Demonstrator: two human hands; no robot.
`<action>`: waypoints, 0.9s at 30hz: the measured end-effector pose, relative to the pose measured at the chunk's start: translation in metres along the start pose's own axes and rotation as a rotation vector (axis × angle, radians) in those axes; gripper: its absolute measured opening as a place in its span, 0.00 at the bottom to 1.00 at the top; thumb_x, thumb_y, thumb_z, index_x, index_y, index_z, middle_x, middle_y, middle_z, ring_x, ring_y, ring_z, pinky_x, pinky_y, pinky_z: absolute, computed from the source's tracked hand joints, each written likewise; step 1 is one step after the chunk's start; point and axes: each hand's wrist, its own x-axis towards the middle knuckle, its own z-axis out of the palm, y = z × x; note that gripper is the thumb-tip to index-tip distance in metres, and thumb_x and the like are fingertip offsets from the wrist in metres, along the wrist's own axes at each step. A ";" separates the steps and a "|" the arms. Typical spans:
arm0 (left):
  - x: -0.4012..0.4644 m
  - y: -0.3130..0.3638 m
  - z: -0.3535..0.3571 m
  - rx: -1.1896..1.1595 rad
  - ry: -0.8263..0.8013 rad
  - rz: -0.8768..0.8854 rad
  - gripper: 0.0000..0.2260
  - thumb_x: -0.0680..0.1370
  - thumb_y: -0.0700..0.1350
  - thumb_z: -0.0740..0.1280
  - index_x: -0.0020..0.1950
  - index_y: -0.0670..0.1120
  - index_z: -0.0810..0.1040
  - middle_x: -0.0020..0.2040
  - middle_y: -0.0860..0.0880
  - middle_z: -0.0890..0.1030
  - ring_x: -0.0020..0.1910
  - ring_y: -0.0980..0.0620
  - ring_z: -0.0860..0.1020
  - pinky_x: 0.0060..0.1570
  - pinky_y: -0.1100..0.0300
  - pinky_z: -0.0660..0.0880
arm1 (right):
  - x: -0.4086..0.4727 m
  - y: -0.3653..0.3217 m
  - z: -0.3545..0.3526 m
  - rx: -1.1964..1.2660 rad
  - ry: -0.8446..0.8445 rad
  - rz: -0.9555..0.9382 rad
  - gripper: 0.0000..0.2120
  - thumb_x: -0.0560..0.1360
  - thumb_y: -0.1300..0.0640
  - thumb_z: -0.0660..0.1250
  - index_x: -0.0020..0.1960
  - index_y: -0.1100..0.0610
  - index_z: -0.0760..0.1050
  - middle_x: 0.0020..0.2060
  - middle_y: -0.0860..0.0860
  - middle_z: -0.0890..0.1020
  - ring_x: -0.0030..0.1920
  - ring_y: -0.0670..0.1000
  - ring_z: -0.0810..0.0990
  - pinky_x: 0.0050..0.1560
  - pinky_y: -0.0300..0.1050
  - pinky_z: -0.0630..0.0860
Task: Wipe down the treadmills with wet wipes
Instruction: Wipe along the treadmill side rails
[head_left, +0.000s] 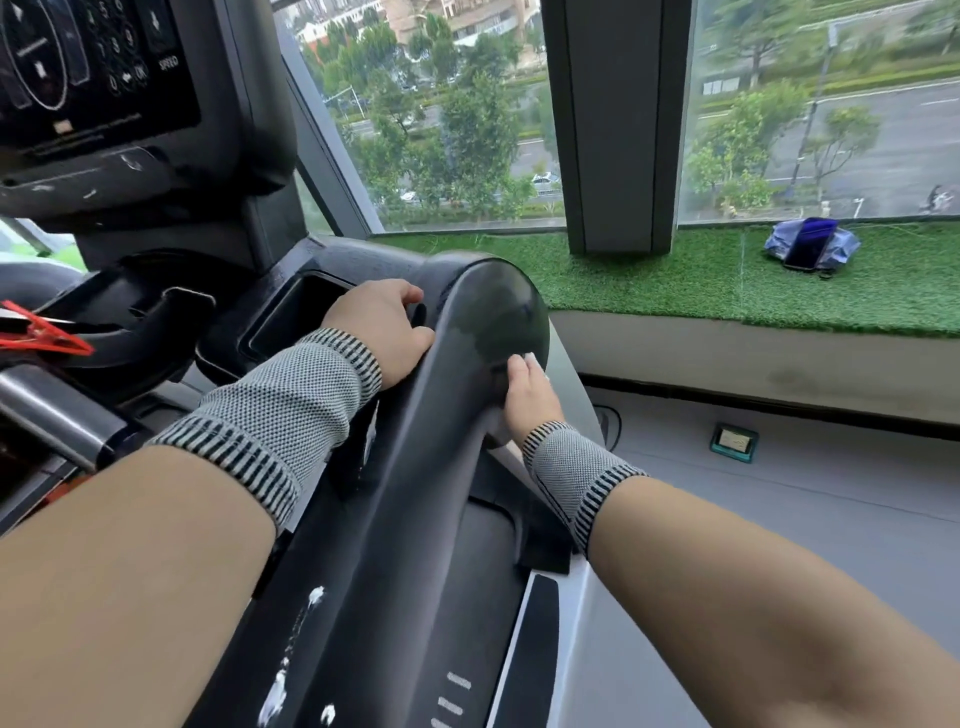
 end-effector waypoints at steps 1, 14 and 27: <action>0.000 0.000 0.000 -0.006 -0.001 -0.007 0.22 0.76 0.47 0.68 0.70 0.48 0.71 0.66 0.47 0.76 0.65 0.48 0.73 0.67 0.56 0.68 | -0.003 -0.001 0.001 -0.003 0.005 -0.034 0.19 0.82 0.55 0.53 0.67 0.68 0.65 0.67 0.61 0.70 0.66 0.55 0.67 0.60 0.38 0.59; 0.000 0.001 -0.001 -0.049 -0.017 -0.074 0.23 0.75 0.47 0.70 0.69 0.48 0.73 0.66 0.47 0.76 0.64 0.49 0.74 0.67 0.57 0.67 | -0.066 -0.002 0.002 -0.024 -0.148 -0.246 0.21 0.81 0.59 0.54 0.73 0.61 0.61 0.73 0.52 0.64 0.73 0.45 0.59 0.66 0.27 0.49; -0.027 -0.027 -0.024 -0.502 -0.113 -0.219 0.13 0.80 0.33 0.56 0.59 0.44 0.75 0.49 0.47 0.80 0.49 0.51 0.78 0.40 0.58 0.76 | -0.079 -0.040 0.006 -0.238 -0.035 -0.783 0.17 0.74 0.65 0.59 0.60 0.64 0.77 0.59 0.58 0.79 0.63 0.55 0.75 0.67 0.42 0.67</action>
